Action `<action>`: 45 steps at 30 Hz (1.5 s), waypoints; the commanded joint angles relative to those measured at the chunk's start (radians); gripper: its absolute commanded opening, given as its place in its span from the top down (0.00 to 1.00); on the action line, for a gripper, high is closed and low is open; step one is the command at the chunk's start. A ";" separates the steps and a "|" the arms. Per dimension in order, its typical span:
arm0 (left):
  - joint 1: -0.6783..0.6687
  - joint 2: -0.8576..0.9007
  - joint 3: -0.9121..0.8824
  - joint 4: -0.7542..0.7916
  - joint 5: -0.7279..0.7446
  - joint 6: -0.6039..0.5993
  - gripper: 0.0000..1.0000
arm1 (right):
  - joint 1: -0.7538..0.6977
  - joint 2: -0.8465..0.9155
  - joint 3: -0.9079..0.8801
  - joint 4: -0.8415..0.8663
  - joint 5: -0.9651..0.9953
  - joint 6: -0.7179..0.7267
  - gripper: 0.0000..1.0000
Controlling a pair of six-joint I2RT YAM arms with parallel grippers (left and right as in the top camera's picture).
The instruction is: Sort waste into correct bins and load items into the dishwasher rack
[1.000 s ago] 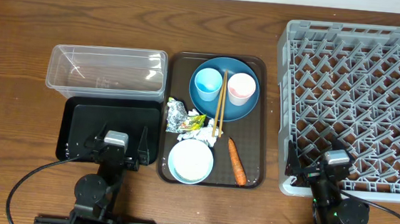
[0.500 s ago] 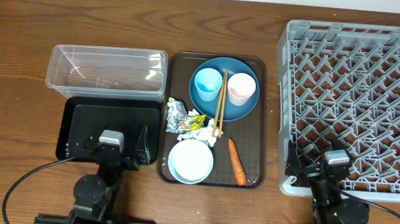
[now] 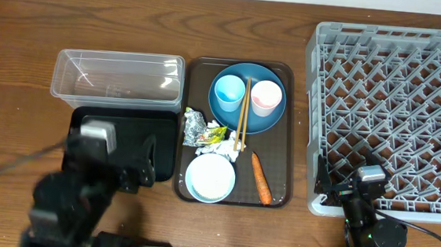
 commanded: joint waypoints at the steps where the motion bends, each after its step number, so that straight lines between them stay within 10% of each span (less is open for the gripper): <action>1: -0.002 0.215 0.238 -0.145 0.060 -0.009 0.05 | -0.006 -0.004 -0.002 -0.003 -0.002 -0.003 0.01; 12: -0.002 0.768 0.594 -0.404 0.389 -0.050 0.05 | -0.006 -0.004 -0.002 -0.003 -0.002 -0.003 0.01; 15: -0.023 0.854 0.581 -0.408 0.468 -0.050 0.30 | -0.006 -0.004 -0.002 -0.003 -0.002 -0.004 0.01; 21: -0.182 0.973 0.560 -0.406 0.259 -0.084 0.58 | -0.006 -0.004 -0.002 -0.003 -0.002 -0.004 0.01; 29: -0.384 1.103 0.560 -0.303 -0.090 -0.141 0.58 | -0.006 -0.004 -0.002 -0.003 -0.002 -0.004 0.01; 45: -0.408 1.376 0.559 -0.229 -0.131 -0.188 0.57 | -0.006 -0.004 -0.002 -0.003 -0.002 -0.003 0.01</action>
